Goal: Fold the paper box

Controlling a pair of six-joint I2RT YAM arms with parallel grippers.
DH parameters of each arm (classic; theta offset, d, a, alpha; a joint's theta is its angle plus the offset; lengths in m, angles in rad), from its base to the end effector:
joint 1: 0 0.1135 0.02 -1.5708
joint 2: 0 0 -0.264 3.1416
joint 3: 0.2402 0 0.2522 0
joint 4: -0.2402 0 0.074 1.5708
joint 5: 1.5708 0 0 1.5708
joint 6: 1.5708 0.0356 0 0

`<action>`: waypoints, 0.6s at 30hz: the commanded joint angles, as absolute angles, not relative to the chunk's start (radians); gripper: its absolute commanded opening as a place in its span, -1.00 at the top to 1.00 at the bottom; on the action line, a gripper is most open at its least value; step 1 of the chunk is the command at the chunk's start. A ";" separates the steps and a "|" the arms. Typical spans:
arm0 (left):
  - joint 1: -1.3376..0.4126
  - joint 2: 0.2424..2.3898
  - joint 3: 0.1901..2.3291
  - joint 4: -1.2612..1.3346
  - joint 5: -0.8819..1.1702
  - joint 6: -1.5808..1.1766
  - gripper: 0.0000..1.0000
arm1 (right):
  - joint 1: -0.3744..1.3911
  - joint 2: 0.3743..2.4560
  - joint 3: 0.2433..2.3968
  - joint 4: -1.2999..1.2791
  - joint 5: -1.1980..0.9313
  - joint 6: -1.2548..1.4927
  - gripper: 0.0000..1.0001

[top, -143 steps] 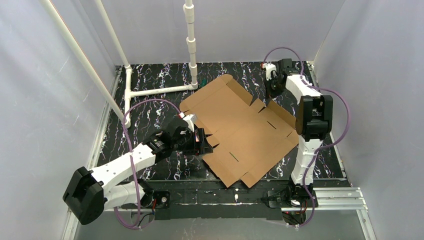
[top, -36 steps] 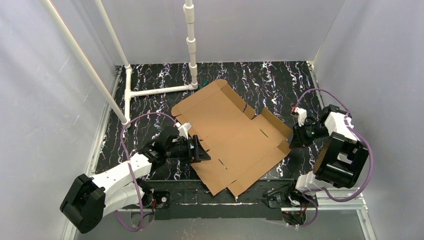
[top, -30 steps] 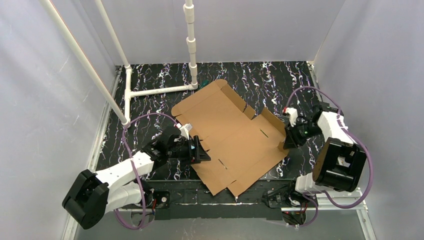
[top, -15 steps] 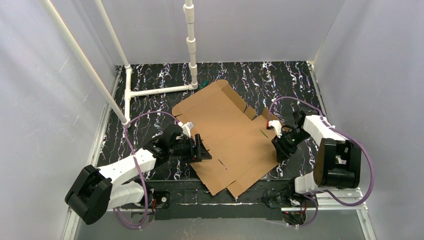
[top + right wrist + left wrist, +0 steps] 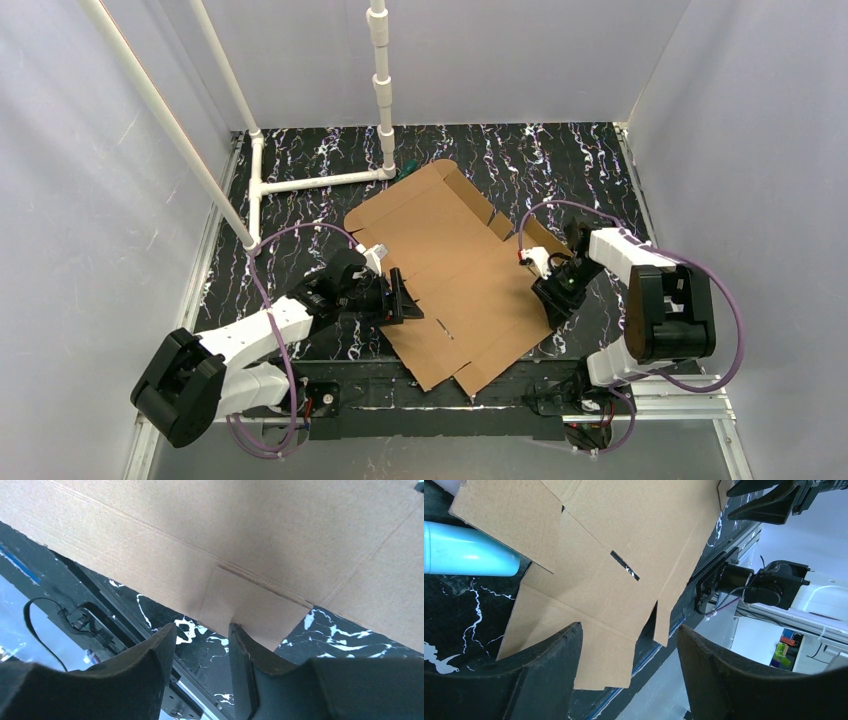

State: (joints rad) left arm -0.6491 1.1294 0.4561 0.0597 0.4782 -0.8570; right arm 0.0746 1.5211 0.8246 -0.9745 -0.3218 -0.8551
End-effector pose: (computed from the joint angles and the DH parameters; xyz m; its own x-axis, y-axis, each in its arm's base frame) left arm 0.1673 -0.1475 0.1855 -0.9325 -0.1348 -0.3350 0.2009 0.5772 -0.7915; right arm 0.2210 0.0278 0.1588 -0.6215 -0.7643 -0.1718 -0.7744 0.5663 0.2820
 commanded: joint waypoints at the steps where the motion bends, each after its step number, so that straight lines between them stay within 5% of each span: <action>1: -0.648 1.098 0.486 0.045 0.454 -0.851 -0.31 | 0.081 1.433 0.865 -0.942 -0.309 -0.875 -0.05; 18: -0.646 1.187 0.694 -0.316 0.153 -0.802 0.33 | 0.076 1.219 0.884 -0.907 -0.447 -0.820 0.04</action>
State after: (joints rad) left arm -0.6491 1.1469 0.6643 -0.1875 0.2424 -0.8120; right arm 0.0769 1.2190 0.8906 -0.9215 -0.3737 -0.8284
